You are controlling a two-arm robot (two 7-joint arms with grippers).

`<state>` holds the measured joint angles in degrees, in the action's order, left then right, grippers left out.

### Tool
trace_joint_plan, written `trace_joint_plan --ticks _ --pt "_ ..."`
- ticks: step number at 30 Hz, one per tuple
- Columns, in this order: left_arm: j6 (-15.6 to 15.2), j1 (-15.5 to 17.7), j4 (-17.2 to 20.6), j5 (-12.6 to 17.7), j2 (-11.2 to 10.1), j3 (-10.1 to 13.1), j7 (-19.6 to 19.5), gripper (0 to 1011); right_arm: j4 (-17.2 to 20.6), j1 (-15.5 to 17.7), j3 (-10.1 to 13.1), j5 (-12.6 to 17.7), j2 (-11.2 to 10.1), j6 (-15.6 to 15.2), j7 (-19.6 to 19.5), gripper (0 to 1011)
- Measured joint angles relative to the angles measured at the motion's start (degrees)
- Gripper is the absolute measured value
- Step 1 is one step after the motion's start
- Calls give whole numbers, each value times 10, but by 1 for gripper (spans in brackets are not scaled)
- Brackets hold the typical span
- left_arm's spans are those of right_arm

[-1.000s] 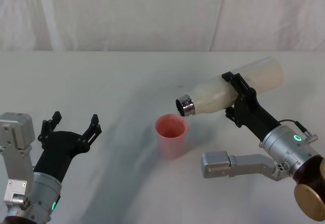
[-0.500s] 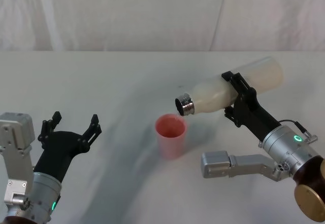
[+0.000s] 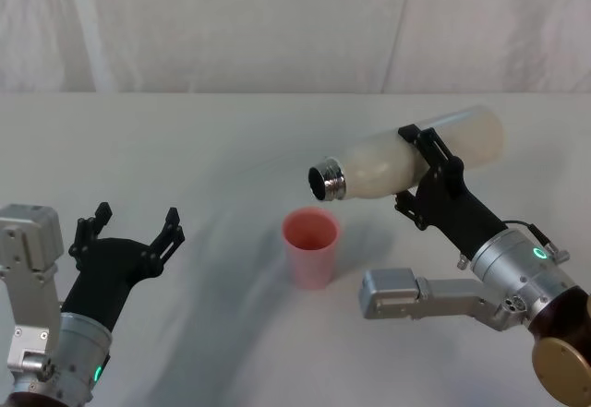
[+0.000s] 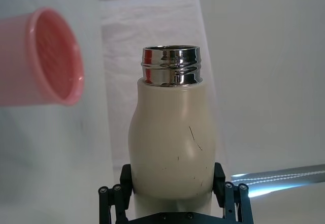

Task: Grasp the thermos with one hand and pour water into the cup lid.

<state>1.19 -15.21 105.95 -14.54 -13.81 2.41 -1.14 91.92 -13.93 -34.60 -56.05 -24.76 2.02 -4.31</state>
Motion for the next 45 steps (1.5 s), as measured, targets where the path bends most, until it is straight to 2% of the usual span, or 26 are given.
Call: trace_joint_plan --ticks 5,9,19,28,35,37,39,40,41,45 --pt "0 0 0 0 0 0 0 1001 7 8 12 28 8 7 3 956" --pt "0 0 0 0 0 0 0 1001 15 18 30 67 20 14 11 956" --pt "0 0 0 0 0 0 0 1001 20 28 55 108 33 36 11 956" --pt "0 0 0 0 0 0 0 1001 27 43 93 180 52 64 21 956" --pt "0 0 0 0 0 0 0 1001 31 51 115 219 61 76 33 955" --pt "0 0 0 0 0 0 0 1001 32 56 126 248 69 83 43 956" --pt "0 0 0 0 0 0 0 1001 32 58 132 264 72 86 50 956" --pt "0 0 0 0 0 0 0 1001 32 61 139 284 77 89 57 956" --pt "0 0 0 0 0 0 0 1001 32 61 139 284 77 89 57 956" --pt "0 0 0 0 0 0 0 1001 31 69 156 341 91 97 82 955"
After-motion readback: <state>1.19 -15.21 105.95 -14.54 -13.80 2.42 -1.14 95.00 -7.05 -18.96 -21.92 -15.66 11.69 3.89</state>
